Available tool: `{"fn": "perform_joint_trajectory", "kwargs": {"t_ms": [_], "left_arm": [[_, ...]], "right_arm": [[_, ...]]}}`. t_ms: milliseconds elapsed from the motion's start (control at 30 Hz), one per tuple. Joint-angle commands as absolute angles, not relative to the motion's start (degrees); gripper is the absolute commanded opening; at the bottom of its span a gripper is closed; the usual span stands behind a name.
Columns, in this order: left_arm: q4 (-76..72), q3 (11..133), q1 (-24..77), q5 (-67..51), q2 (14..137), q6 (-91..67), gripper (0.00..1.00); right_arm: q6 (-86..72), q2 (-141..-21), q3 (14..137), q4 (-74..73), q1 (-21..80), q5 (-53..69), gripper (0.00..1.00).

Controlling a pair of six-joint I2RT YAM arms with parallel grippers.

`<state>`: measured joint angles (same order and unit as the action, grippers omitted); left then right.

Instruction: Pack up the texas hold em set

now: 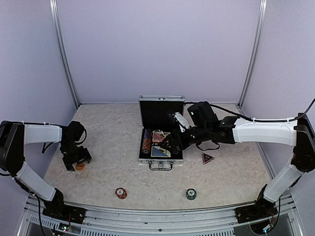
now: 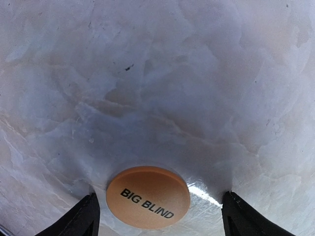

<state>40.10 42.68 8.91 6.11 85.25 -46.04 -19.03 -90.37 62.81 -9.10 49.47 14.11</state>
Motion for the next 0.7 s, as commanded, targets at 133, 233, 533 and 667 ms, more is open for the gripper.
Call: {"fn": "perform_joint_trajectory", "kwargs": {"t_ms": [133, 233, 533, 667], "left_arm": [[39.58, 42.73, 7.68, 7.53, 86.76, -45.09, 0.75], [39.38, 42.63, 7.47, 7.05, 86.91, -44.81, 0.71], [38.42, 41.79, 7.31, 4.92, 87.85, -43.88, 0.58], [38.23, 41.65, 7.29, 3.87, 88.12, -43.40, 0.55]], "right_arm": [[-18.28, -89.52, 62.40, -8.75, 50.01, 13.17, 0.85], [-18.22, -90.02, 62.64, -8.83, 50.06, 13.38, 0.85], [-18.04, -90.70, 64.53, -10.14, 50.00, 13.31, 0.85], [-18.24, -90.92, 65.08, -10.37, 49.98, 13.34, 0.85]]}}
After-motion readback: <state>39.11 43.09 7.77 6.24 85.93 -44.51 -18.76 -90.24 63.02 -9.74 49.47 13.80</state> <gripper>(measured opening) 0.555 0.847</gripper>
